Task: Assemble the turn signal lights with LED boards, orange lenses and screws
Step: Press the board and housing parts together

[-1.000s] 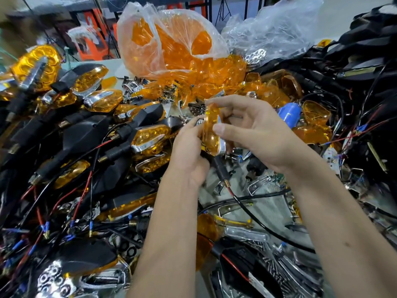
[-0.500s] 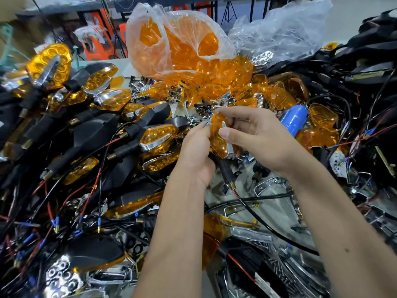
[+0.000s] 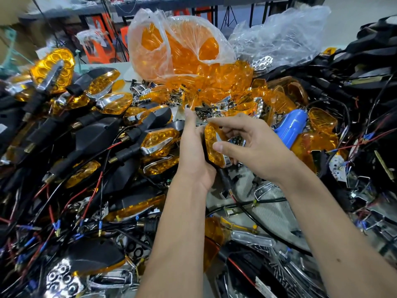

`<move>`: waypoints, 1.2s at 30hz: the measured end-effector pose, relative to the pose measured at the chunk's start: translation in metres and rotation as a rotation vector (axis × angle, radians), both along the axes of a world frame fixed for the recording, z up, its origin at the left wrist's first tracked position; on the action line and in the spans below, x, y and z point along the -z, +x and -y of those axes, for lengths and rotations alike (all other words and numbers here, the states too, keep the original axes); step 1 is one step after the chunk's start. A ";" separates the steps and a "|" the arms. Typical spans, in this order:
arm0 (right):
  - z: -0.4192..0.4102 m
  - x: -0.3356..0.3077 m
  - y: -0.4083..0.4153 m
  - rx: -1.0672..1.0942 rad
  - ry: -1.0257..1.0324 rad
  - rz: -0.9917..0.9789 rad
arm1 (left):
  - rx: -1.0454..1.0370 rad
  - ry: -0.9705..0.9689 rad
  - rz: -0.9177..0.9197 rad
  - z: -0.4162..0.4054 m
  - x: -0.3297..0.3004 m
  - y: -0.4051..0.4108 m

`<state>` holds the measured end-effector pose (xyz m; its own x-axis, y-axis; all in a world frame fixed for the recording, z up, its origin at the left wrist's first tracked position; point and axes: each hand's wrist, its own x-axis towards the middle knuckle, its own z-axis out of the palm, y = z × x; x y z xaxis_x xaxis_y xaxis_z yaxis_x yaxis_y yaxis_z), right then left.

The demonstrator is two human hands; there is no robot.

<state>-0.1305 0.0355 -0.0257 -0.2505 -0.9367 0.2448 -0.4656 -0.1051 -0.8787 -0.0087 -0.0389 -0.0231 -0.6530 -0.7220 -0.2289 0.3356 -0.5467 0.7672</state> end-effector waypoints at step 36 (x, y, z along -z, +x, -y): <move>-0.003 0.003 0.010 0.168 -0.189 -0.129 | -0.127 -0.455 -0.008 0.015 0.010 0.016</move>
